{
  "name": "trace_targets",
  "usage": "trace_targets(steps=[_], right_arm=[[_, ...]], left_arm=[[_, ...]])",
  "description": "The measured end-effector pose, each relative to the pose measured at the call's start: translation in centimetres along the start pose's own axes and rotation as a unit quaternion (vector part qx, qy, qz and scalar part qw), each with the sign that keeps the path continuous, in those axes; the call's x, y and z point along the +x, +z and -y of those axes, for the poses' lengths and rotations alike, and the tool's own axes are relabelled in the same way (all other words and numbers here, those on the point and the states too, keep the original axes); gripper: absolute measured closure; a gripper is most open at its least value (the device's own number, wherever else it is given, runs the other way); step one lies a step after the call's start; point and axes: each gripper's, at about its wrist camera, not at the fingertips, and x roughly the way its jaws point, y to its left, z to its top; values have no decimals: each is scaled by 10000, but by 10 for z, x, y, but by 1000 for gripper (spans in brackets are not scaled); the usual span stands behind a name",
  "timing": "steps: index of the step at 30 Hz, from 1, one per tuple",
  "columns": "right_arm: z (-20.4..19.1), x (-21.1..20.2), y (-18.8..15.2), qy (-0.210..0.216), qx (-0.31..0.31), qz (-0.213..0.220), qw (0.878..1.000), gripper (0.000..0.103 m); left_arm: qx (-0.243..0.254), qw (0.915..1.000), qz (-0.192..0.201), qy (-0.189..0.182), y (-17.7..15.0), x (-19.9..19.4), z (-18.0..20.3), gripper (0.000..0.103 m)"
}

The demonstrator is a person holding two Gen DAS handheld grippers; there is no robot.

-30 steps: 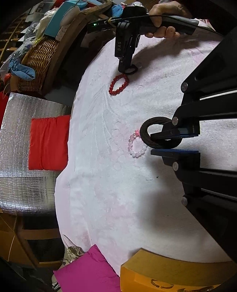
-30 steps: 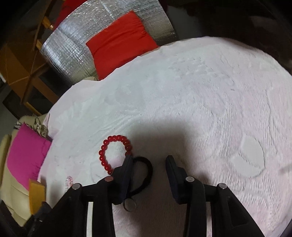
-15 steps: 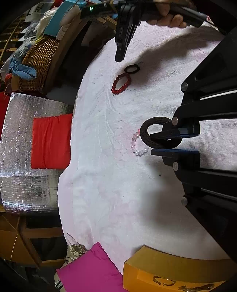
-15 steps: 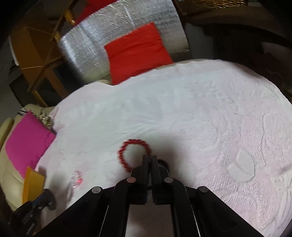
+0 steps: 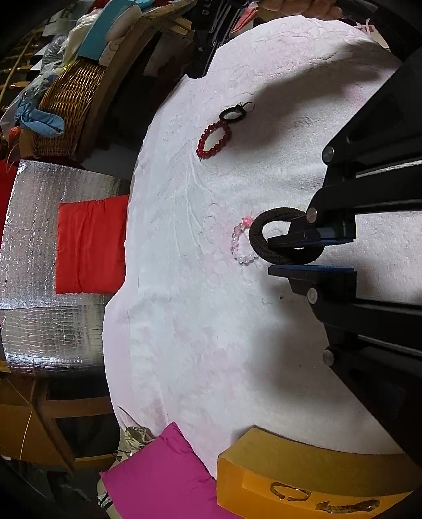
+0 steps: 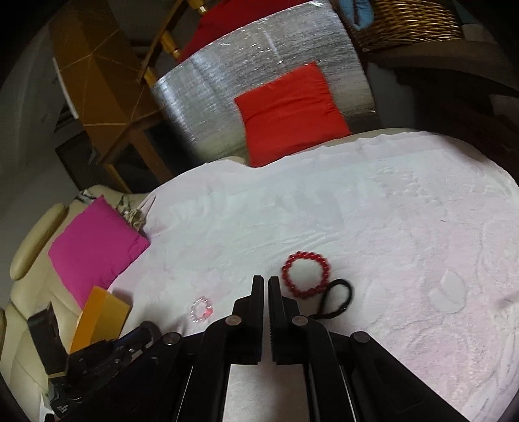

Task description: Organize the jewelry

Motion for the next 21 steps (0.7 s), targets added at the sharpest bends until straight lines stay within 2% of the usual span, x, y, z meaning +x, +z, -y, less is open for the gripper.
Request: trace_targets(steps=[4, 8, 9, 10, 12, 16, 18, 21], right_arm=[[30, 9, 5, -310, 487, -163, 9982, 99], [51, 34, 5, -527, 793, -612, 9936, 93], [51, 39, 4, -569, 773, -677, 9931, 80], [51, 45, 3, -574, 737, -772, 9926, 60], [49, 52, 0, -566, 688, -811, 9927, 40], [34, 64, -6, -622, 332, -947, 9930, 40], [26, 75, -11, -876, 106, -1062, 9904, 43], [21, 84, -18, -1332, -135, -1083, 9851, 58]], left_arm=[[1, 10000, -38, -32, 0, 2, 0, 94], [40, 9999, -61, -94, 0, 4, 4, 94], [52, 9999, -66, -101, 0, 4, 5, 94], [59, 9999, -73, -110, 0, 5, 6, 94], [64, 9999, -87, -124, 0, 6, 7, 94], [80, 9998, -126, -136, 0, 7, 5, 94], [87, 9998, -146, -132, 0, 8, 5, 94], [86, 9997, -176, -144, 0, 9, 4, 94]])
